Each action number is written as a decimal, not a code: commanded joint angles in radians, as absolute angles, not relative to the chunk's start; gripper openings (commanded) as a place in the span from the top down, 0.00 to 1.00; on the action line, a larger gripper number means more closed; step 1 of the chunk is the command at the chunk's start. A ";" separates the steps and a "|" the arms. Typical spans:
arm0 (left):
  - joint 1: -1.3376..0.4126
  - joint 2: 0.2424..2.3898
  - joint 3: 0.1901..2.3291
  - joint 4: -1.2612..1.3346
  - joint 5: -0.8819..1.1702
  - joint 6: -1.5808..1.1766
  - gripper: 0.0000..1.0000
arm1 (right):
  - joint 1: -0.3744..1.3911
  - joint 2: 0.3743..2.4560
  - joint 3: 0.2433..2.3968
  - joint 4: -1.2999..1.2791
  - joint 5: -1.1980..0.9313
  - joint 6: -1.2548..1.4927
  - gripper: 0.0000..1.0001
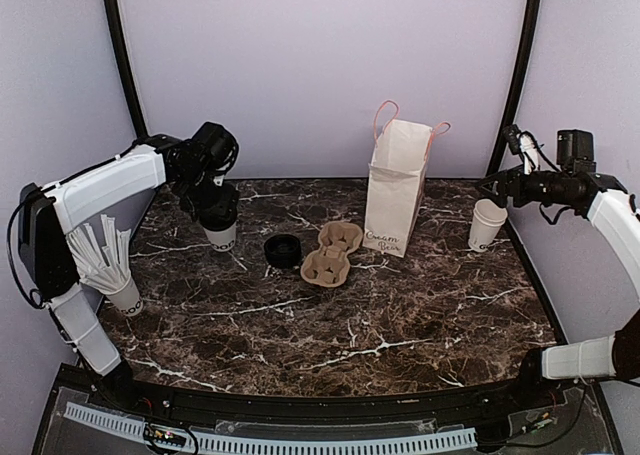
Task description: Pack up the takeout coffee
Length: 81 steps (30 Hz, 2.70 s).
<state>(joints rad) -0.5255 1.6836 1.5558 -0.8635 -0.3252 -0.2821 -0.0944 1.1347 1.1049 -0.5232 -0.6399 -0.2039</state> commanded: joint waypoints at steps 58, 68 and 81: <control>-0.546 1.694 1.647 -0.790 -0.002 -0.264 0.16 | 0.284 1.725 1.742 -0.667 -0.142 0.088 0.80; -0.553 1.657 1.620 -0.769 0.048 -0.280 0.17 | 0.225 1.632 1.696 -0.676 -0.153 0.027 1.00; -0.594 1.580 1.560 -0.705 0.111 -0.257 0.22 | 0.133 1.302 1.468 -0.739 -0.441 -0.243 1.00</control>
